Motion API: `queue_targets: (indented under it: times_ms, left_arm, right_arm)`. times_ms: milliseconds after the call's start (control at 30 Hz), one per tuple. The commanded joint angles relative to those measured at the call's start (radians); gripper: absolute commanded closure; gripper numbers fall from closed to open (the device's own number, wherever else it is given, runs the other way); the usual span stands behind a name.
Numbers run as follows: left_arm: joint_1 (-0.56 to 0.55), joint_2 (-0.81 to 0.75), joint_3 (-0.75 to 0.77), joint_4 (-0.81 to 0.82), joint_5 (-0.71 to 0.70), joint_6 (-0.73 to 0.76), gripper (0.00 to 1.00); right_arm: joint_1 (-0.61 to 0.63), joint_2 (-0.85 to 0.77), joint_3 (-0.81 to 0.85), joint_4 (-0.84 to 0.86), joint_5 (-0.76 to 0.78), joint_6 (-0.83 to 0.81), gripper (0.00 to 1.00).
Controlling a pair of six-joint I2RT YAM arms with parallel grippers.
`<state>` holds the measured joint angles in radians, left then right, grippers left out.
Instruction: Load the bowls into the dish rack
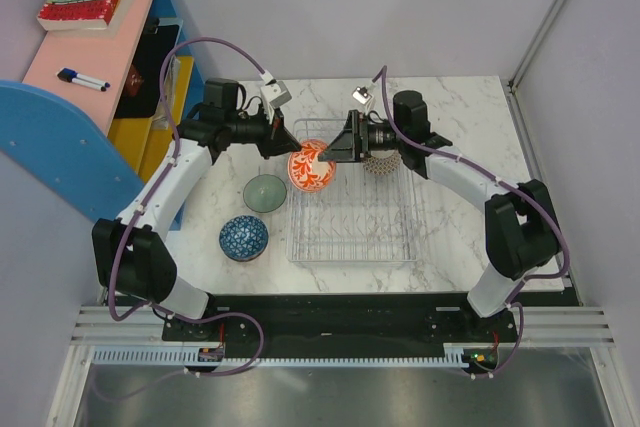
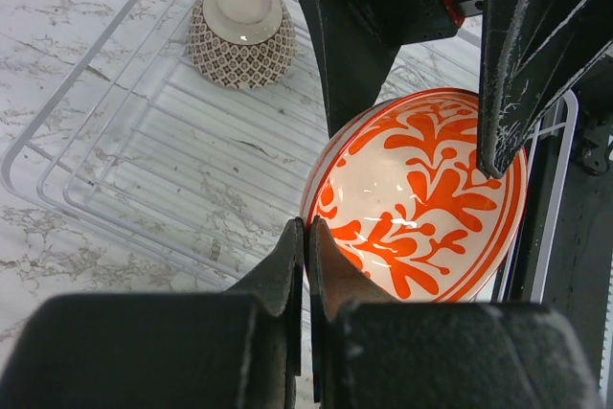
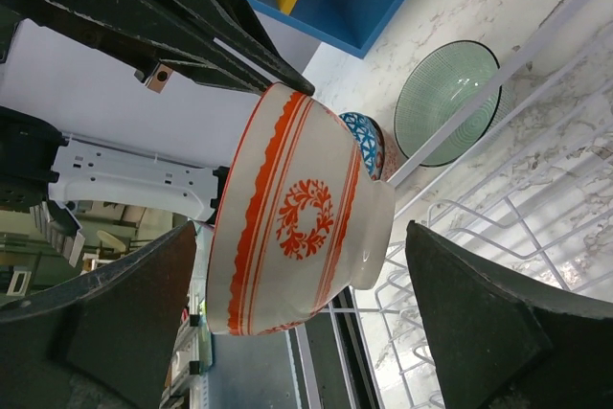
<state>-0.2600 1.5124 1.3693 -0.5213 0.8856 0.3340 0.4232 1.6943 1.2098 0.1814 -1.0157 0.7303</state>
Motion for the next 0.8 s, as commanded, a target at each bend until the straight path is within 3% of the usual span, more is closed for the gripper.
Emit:
queue_targets:
  times_ms: [0,200,500,667,767]
  left_arm:
    - [-0.007,-0.004,0.053,0.047,0.062,-0.01,0.98]
    - [-0.008,-0.001,0.056,0.047,0.055,-0.01,0.98]
    - [-0.01,0.003,0.048,0.047,0.05,-0.003,0.98]
    - [-0.012,0.005,0.048,0.047,0.049,0.0,0.98]
    - [-0.012,0.005,0.045,0.049,0.047,0.002,0.98]
  right_arm:
    - [-0.001,0.011,-0.024,0.121,-0.041,0.055,0.02]
    - [0.0,0.011,-0.036,0.109,-0.047,0.04,0.06]
    - [0.0,0.011,-0.039,0.113,-0.084,0.037,0.24]
    - [0.0,0.021,-0.052,0.179,-0.113,0.079,0.41]
    - [0.0,0.027,-0.081,0.311,-0.138,0.179,0.61]
